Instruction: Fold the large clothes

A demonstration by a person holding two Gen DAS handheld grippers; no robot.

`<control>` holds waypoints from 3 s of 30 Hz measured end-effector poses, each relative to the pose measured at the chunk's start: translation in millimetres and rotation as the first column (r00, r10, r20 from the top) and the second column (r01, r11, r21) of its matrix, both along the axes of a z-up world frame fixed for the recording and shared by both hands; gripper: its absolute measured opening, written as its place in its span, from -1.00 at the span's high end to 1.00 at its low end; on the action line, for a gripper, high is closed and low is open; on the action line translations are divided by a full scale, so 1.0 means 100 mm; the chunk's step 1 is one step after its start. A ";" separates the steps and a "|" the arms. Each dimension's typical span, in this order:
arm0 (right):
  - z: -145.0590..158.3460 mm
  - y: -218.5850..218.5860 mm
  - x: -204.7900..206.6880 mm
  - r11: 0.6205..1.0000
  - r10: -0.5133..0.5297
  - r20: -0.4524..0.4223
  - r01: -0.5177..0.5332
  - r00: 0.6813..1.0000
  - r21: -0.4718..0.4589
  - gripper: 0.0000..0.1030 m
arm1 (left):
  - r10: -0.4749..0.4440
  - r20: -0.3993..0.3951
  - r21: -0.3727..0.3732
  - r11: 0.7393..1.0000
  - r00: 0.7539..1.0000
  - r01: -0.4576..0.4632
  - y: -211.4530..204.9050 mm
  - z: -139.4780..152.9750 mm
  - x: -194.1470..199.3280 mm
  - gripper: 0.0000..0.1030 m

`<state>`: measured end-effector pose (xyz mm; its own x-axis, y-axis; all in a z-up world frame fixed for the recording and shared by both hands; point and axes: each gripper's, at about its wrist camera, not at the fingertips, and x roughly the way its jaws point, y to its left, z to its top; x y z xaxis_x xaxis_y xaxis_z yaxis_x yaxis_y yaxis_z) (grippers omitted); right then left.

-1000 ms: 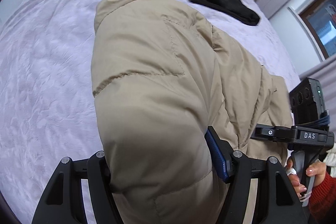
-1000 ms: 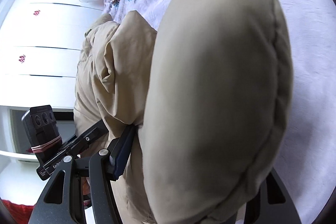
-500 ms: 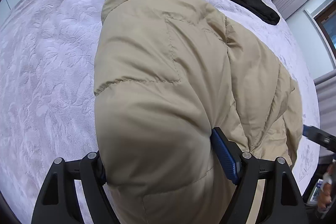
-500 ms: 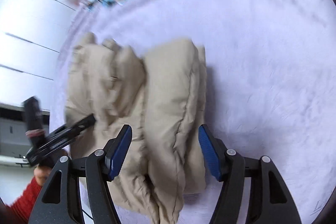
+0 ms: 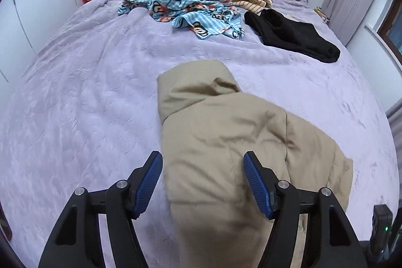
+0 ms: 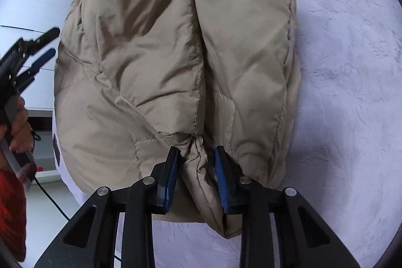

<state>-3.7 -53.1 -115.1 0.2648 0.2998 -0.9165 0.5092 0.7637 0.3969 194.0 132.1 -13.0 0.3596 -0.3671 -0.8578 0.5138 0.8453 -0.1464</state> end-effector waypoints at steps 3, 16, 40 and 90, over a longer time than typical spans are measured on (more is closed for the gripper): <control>-0.06 0.09 -0.05 1.000 0.019 -0.005 -0.020 1.000 -0.019 0.42 | -0.055 -0.012 0.042 0.998 0.998 0.056 -0.34 -0.19 0.12 -0.33; 0.00 0.16 -0.39 1.000 -0.024 -0.009 0.024 1.000 0.015 0.41 | -0.106 0.038 0.183 0.978 0.994 0.098 -0.74 -0.49 -0.04 -0.36; 0.35 -0.49 0.54 0.975 -0.159 0.093 0.171 0.983 -0.140 0.40 | -0.078 0.015 0.156 0.985 0.997 0.074 -0.33 -0.19 -0.17 -0.36; 1.12 0.42 -1.04 0.988 -0.102 0.077 0.110 0.992 -0.112 0.08 | 0.027 -0.104 0.151 0.988 0.994 -0.011 0.60 0.22 -1.54 -0.42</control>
